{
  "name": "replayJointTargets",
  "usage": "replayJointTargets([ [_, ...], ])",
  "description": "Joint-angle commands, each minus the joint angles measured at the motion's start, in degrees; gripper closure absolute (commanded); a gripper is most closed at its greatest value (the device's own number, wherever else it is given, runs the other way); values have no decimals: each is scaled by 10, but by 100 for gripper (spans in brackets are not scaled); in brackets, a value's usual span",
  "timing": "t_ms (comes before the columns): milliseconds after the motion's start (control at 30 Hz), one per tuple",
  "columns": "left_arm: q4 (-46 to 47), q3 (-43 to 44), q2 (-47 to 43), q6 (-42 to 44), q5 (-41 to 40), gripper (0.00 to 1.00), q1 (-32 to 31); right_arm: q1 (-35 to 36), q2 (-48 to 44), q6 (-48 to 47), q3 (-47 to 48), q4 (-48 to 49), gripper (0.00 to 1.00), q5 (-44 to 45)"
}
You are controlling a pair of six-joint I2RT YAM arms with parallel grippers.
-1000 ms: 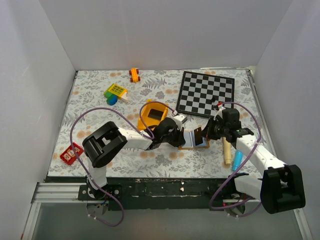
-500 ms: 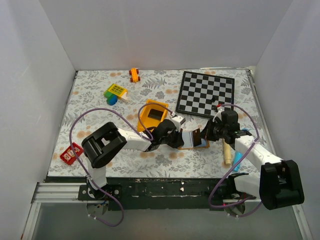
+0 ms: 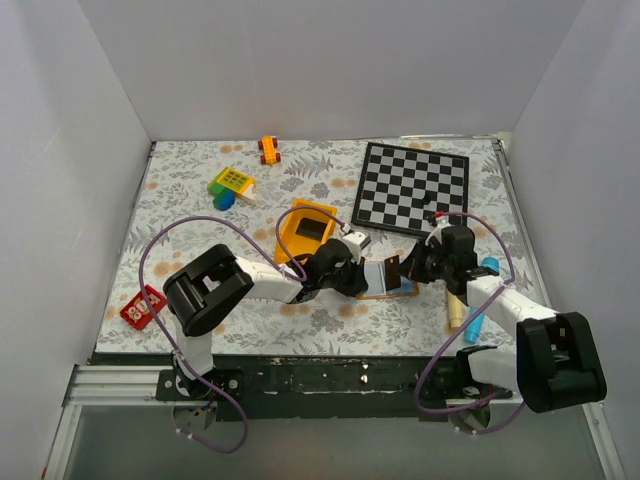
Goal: Put the credit cards into the card holder
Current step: Insert the credit card into the card slot.
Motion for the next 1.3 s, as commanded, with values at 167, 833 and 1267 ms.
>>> replayJointTargets([
  [167,-31,-9,-2,4,-26,100,-2,-4,46,17,-11,68,99,-12],
  [833,-31,-9,1,6,-28,100,-2,-4,53,94,-51,130,99,-32],
  [1267,-31,-17,-2,4,-32,100,-2,-4,14,98,-55,121,99,-24],
])
